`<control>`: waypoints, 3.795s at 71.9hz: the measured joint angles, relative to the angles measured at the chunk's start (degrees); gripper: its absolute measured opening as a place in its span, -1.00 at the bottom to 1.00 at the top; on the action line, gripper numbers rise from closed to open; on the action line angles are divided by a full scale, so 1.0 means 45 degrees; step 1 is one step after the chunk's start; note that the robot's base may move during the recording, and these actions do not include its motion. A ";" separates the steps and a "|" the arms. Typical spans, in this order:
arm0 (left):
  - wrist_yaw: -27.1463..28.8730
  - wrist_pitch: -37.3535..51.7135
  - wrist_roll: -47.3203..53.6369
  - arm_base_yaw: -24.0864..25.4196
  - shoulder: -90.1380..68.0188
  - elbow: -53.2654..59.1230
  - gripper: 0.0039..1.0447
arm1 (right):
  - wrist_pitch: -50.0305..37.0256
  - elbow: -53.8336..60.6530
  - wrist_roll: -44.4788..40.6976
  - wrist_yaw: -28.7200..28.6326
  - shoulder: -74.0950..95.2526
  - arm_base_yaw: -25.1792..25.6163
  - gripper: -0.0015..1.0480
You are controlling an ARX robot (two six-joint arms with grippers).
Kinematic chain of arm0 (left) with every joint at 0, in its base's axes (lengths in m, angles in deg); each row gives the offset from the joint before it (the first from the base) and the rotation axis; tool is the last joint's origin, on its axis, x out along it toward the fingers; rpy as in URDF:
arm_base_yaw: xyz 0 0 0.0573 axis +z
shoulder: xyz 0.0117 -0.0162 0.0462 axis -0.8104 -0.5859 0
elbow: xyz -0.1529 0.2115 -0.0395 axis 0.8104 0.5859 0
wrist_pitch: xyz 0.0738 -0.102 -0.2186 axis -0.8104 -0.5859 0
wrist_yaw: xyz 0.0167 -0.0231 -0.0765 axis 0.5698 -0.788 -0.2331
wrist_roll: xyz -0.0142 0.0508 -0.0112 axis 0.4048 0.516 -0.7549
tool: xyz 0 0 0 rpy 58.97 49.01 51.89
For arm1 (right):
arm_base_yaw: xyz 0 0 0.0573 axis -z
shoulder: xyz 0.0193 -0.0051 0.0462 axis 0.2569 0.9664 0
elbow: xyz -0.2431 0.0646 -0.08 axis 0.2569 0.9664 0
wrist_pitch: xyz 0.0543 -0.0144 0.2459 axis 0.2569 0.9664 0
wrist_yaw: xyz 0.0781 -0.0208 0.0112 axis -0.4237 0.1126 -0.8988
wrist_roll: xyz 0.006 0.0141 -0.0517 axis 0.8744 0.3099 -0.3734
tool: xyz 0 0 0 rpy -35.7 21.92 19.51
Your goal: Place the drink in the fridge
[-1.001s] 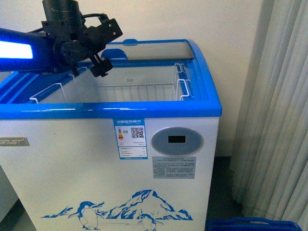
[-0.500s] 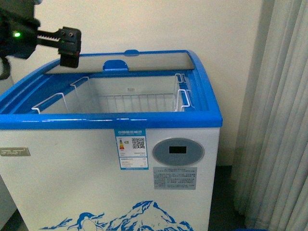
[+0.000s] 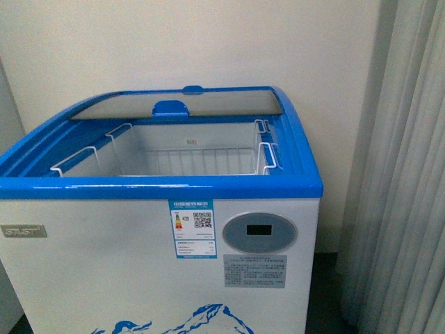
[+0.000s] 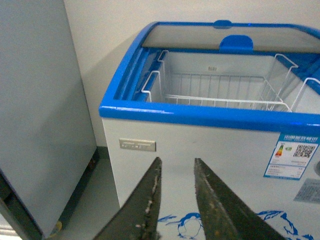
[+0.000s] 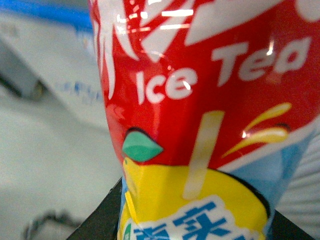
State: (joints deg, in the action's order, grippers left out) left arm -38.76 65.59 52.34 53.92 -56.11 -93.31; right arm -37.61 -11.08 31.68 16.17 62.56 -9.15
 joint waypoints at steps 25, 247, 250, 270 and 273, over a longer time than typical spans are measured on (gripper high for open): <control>-0.0083 -0.0831 -0.0049 0.0000 0.2059 0.1141 -0.96 | -0.4624 -0.4517 -0.9753 0.2623 0.8612 -0.1967 -0.27; -0.0073 -0.7966 -0.0073 0.0005 1.0482 0.2234 -0.96 | -1.1400 1.2002 0.4124 0.3424 -0.9369 -0.1277 -0.95; -0.0073 -0.7966 -0.0073 0.0005 1.0482 0.2234 -0.96 | -1.1443 1.2143 0.4124 0.3424 -0.9549 -0.1273 -0.95; -0.0073 -0.7966 -0.0083 0.0005 1.0482 0.2234 -0.37 | -1.1472 1.2420 0.4119 0.3419 -0.9899 -0.1277 -0.04; -0.0073 -0.7966 -0.0083 0.0005 1.0482 0.2234 -0.24 | -1.1472 1.2420 0.4119 0.3424 -0.9904 -0.1277 0.09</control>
State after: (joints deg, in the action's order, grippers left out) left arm -39.09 29.75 51.97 53.95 -8.94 -83.26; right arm -89.23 44.81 50.21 31.58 18.00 -14.90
